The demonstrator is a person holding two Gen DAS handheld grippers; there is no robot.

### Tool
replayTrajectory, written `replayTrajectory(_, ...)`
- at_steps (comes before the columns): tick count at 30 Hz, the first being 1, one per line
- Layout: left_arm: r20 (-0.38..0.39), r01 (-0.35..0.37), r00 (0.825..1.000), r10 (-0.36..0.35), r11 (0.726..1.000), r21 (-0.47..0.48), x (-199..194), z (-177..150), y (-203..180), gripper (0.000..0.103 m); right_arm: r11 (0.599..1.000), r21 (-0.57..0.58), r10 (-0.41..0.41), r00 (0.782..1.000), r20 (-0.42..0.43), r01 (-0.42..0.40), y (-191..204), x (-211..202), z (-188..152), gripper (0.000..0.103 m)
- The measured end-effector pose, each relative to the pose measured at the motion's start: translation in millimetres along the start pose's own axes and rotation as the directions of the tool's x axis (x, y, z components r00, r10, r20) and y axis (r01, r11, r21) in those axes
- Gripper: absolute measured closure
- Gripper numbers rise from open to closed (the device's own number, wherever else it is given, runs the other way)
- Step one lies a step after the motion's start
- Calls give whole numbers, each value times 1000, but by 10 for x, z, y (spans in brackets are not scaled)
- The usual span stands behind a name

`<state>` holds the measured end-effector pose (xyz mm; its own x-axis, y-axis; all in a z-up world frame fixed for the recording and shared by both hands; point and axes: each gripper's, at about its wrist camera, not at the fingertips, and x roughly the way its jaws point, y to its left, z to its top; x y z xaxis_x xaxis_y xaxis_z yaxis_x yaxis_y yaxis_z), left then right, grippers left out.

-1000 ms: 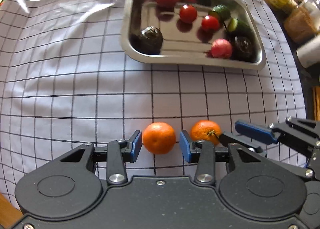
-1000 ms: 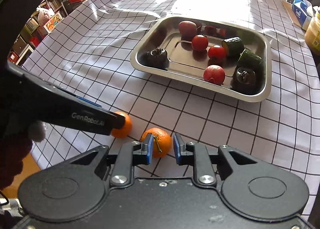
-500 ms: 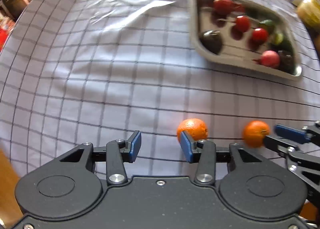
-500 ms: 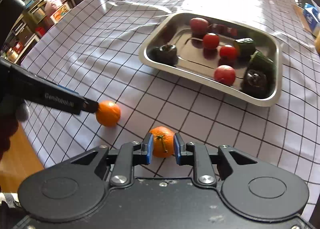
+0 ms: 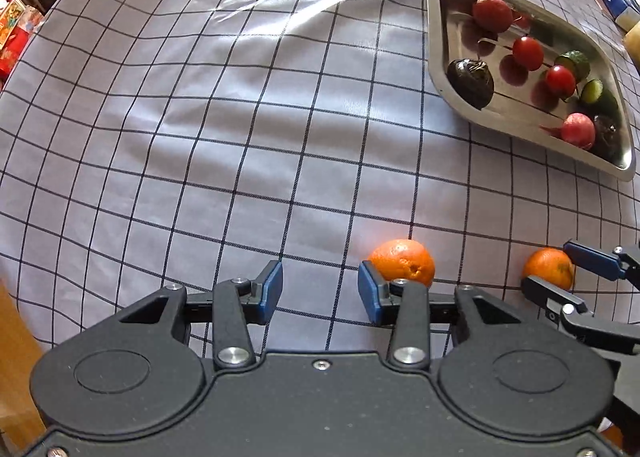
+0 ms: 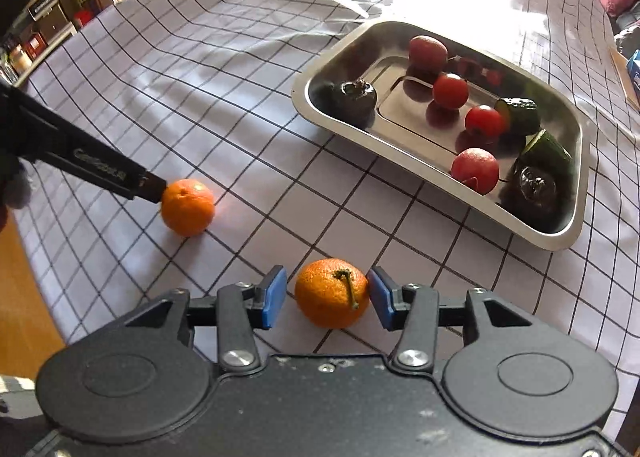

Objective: Organize fruits
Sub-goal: 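Grasp the other orange with left tool while right tool holds its orange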

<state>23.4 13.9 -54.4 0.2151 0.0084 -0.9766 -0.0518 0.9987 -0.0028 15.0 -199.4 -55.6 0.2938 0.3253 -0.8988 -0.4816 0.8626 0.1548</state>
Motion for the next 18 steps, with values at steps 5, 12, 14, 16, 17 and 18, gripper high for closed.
replayTrajectory(5, 15, 15, 1000, -15, 1000, 1, -68, -20, -11, 53, 1000, 24, -1, 999, -33, 2, -9, 93, -3, 55)
replayTrajectory(12, 68, 45, 996, -48, 998, 41, -211, -45, -98, 53, 999, 40, -5, 999, -47, 7, -7, 104, -87, 59)
replayTrajectory(14, 75, 63, 995, -67, 996, 65, -226, -48, -153, 53, 999, 46, -5, 999, -46, 7, -15, 83, -97, 60)
replayTrajectory(16, 77, 77, 993, -84, 993, 91, -227, -50, -217, 52, 998, 57, -5, 999, -44, 7, -36, 56, -105, 60)
replayTrajectory(17, 76, 79, 993, -87, 992, 102, -217, -53, -251, 51, 998, 62, -4, 999, -42, 7, -52, 39, -110, 60)
replayTrajectory(18, 74, 78, 994, -87, 991, 112, -200, -58, -285, 50, 998, 69, -6, 999, -39, 9, -70, 19, -113, 60)
